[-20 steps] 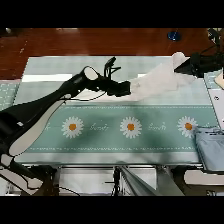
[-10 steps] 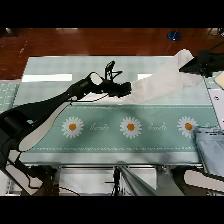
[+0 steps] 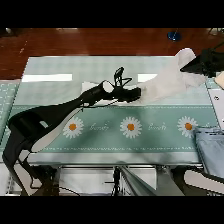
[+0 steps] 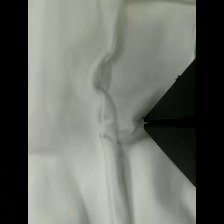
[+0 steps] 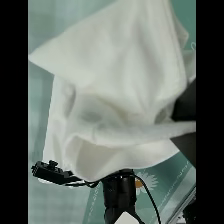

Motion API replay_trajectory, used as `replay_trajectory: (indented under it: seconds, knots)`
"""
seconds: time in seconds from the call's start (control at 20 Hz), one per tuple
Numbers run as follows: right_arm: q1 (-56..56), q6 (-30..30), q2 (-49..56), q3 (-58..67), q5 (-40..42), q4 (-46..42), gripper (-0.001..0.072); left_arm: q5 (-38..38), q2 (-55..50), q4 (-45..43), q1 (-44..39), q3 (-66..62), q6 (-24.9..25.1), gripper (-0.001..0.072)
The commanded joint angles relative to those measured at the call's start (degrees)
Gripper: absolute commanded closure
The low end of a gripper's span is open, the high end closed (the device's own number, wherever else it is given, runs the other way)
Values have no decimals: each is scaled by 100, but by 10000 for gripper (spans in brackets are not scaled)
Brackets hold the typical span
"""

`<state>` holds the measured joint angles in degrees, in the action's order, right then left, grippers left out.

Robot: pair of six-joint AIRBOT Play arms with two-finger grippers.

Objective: Fold the shirts.

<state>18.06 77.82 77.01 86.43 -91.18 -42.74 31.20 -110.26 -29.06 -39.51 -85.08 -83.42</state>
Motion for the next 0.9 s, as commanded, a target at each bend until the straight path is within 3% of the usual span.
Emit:
replay_trajectory:
  seconds: [0.0, 0.1, 0.25, 0.6, 0.85]
  knots:
    - [-9, 164, -9, 4, 22, -221, 693, -118, 33, 74, 66, -96, 186, 675]
    - [-9, 240, -9, 4, 42, -374, 693, -79, 468, -144, 422, -94, 455, 676]
    - [-96, 417, -9, 4, 247, -457, 694, 258, 1449, -938, 1285, -94, 450, 676]
    - [-1547, 1021, 9, 4, 1513, -739, 694, 2199, 3792, -1818, 3506, -94, 496, 675]
    - [-2704, 1569, 299, 4, 2503, -732, 694, 3543, 4721, -2159, 4277, -94, 647, 674]
